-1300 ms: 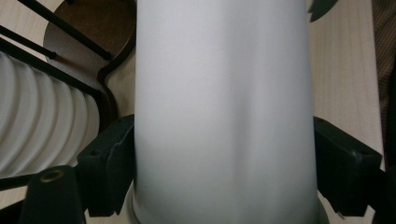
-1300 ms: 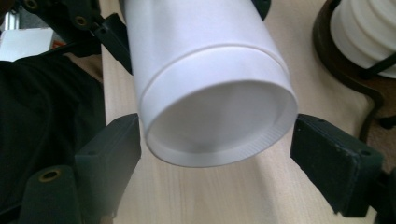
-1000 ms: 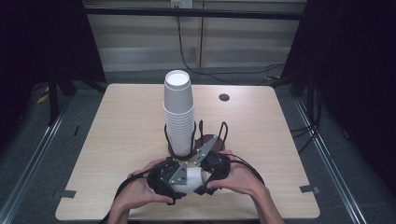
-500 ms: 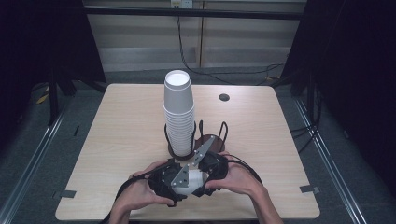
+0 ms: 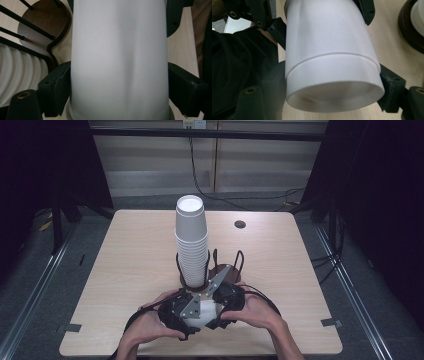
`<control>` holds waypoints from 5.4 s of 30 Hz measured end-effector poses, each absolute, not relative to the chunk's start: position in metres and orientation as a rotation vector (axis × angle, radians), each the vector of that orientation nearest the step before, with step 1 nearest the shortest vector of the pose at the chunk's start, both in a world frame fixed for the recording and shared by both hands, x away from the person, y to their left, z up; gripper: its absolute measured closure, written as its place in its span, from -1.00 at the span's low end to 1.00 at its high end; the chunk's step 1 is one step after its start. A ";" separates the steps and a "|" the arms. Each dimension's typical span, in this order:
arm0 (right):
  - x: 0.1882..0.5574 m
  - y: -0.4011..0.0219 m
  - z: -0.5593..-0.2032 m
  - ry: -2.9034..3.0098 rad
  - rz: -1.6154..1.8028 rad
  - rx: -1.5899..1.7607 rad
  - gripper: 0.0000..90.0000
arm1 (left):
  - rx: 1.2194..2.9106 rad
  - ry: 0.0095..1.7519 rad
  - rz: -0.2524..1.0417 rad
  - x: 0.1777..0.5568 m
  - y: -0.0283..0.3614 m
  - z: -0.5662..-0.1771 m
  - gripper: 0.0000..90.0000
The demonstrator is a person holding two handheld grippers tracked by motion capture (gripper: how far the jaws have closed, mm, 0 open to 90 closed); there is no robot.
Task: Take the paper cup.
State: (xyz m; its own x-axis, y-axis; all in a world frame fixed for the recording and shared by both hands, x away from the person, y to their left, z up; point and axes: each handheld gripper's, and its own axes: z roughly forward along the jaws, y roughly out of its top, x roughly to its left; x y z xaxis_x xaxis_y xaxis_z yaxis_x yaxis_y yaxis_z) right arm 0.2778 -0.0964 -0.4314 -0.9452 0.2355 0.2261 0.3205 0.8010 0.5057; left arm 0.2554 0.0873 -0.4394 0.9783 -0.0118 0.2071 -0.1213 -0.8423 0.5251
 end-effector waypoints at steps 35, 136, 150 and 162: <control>0.280 -0.115 -0.423 -2.834 -0.920 -0.495 -0.46 | 2.202 0.078 0.174 0.269 0.126 -0.428 -0.65; 0.260 -0.142 -0.465 -2.510 -1.730 -0.504 -0.46 | 1.809 0.242 0.004 0.279 0.133 -0.458 -0.98; 0.263 -0.139 -0.464 -2.520 -1.710 -0.479 -0.46 | 1.769 0.244 -0.029 0.281 0.132 -0.457 -0.95; 0.262 -0.142 -0.469 -2.476 -1.748 -0.485 -0.54 | 1.779 0.228 -0.055 0.277 0.134 -0.453 -0.79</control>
State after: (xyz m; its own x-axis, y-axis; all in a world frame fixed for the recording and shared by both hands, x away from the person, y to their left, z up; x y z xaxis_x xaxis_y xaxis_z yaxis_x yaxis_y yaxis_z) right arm 0.2618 -0.1418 -0.4689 -0.9476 0.2134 0.2376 0.2953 0.3022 0.9063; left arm 0.2773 0.1337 -0.4532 0.9791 0.1241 -0.1614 0.1841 -0.2019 0.9619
